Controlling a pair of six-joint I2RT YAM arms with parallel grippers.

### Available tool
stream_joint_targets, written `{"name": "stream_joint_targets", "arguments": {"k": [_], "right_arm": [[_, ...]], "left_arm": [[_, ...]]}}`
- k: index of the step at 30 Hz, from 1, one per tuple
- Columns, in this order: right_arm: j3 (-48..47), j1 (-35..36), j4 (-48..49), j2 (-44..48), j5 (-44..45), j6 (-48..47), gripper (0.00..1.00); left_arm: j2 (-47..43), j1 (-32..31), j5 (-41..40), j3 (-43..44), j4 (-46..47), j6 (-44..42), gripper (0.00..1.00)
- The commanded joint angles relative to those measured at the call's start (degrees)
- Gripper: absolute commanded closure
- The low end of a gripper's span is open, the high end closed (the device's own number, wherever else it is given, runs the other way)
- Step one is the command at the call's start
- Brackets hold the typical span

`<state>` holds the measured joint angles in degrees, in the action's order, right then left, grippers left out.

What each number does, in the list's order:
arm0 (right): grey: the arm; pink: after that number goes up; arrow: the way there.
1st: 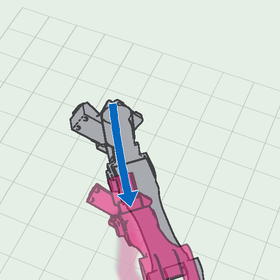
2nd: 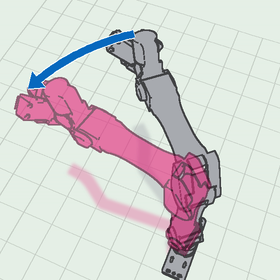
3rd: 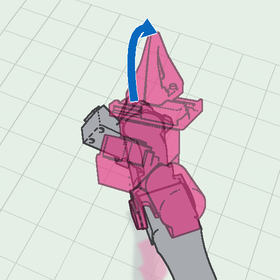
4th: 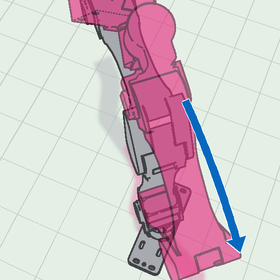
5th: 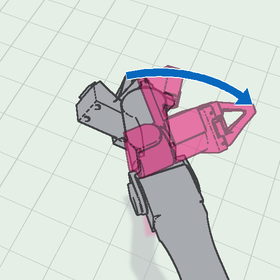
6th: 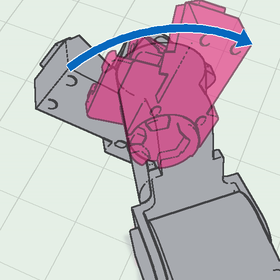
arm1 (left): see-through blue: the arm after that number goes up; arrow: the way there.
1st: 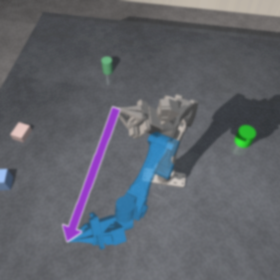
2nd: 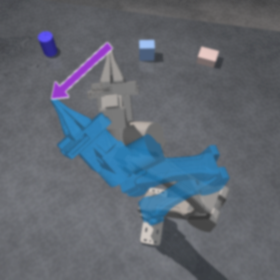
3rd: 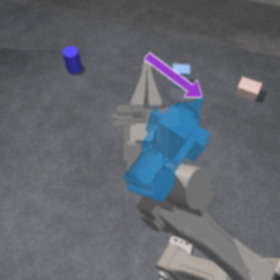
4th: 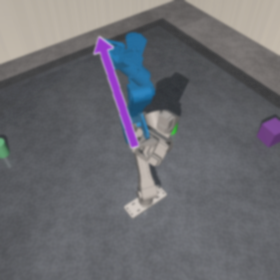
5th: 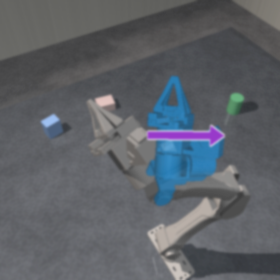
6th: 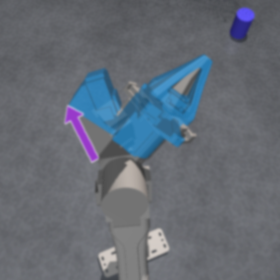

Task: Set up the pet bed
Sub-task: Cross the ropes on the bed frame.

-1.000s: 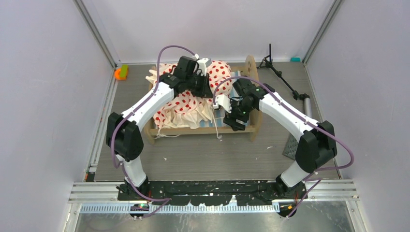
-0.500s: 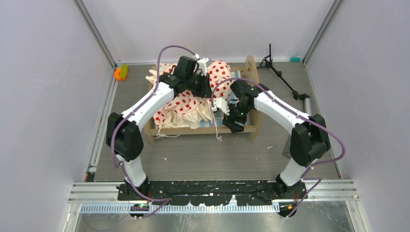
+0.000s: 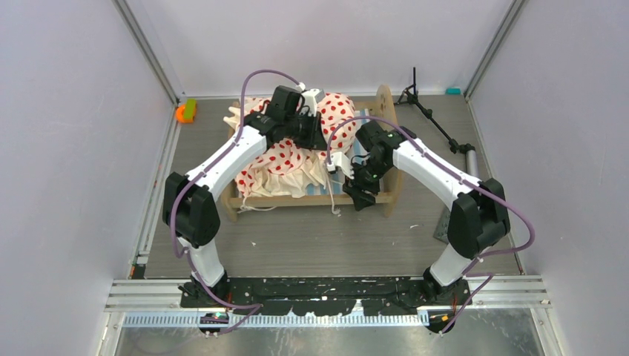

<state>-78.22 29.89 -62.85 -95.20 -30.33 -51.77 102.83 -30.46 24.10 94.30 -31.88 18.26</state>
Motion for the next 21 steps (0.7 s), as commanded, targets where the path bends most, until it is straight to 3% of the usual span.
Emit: {"name": "stream_joint_targets", "arguments": {"k": [1,9,14,21], "right_arm": [[-0.72,0.97,-4.76,3.60,-4.92,0.17,0.41],[-0.05,1.22,-1.07,5.35,-0.98,1.34,0.43],[-0.79,1.22,4.68,6.08,0.16,3.02,0.35],[-0.18,1.20,5.53,4.37,0.04,3.13,0.31]], "left_arm": [[-1.45,0.62,1.08,0.28,2.45,0.46,1.00],[-1.55,0.66,1.30,0.44,2.49,0.68,1.00],[-1.14,0.66,1.63,0.52,2.11,0.49,1.00],[-1.10,0.66,1.39,0.79,1.86,0.20,1.00]]}}
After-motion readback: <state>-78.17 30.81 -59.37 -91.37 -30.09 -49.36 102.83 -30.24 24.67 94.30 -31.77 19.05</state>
